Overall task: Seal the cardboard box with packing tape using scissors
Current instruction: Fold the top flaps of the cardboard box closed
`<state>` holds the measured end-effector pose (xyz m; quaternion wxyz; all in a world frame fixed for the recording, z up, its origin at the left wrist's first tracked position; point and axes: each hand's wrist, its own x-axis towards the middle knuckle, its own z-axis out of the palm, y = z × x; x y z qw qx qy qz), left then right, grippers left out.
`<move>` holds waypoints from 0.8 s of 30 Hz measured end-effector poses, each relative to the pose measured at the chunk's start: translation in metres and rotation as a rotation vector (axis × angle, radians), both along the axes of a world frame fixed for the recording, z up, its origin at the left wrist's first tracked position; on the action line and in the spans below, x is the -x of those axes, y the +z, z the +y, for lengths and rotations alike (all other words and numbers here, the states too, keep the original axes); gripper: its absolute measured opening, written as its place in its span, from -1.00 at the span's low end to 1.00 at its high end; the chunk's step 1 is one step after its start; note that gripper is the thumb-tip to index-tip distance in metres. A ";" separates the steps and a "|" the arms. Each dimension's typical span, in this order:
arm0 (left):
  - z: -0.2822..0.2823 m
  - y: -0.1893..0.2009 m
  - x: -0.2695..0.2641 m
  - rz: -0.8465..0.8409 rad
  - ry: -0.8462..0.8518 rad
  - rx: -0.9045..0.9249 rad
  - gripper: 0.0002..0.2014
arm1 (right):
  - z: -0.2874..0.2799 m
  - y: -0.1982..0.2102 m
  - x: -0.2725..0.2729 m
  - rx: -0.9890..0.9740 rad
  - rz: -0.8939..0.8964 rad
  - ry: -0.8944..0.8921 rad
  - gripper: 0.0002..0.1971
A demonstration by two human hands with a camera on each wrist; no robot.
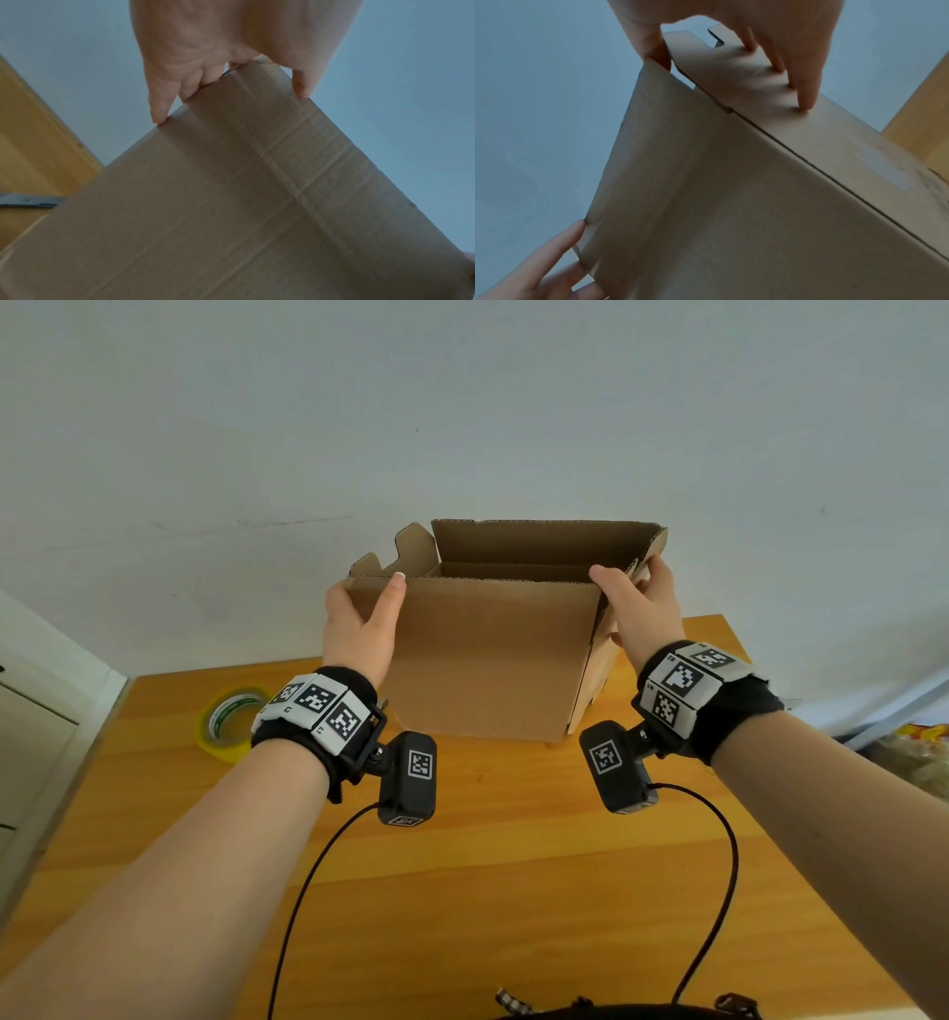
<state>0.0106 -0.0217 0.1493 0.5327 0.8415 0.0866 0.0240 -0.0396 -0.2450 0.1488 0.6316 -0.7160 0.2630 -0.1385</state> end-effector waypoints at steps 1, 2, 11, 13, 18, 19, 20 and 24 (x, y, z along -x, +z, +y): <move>0.000 0.000 0.001 0.002 -0.002 -0.006 -0.25 | 0.000 0.001 0.000 0.003 0.011 0.001 -0.14; 0.000 -0.001 0.001 0.002 -0.002 -0.008 -0.26 | 0.000 0.001 0.000 0.009 0.017 0.003 -0.15; -0.006 0.005 0.007 0.000 -0.010 0.018 -0.29 | 0.000 0.009 0.003 -0.067 -0.004 0.070 -0.43; -0.007 0.004 0.009 0.000 -0.013 0.015 -0.29 | 0.001 0.009 0.004 -0.055 0.010 0.083 -0.33; -0.009 0.004 0.014 0.000 -0.053 0.004 -0.27 | -0.005 0.010 0.004 -0.129 0.015 0.082 -0.55; -0.009 0.005 0.014 -0.002 -0.058 0.005 -0.28 | -0.008 0.010 0.002 -0.145 0.008 0.093 -0.65; -0.010 0.005 0.014 -0.004 -0.059 0.008 -0.29 | -0.009 0.011 0.001 -0.139 0.006 0.106 -0.66; -0.009 0.004 0.016 -0.007 -0.069 -0.009 -0.30 | -0.007 0.011 0.005 -0.109 -0.026 0.145 -0.65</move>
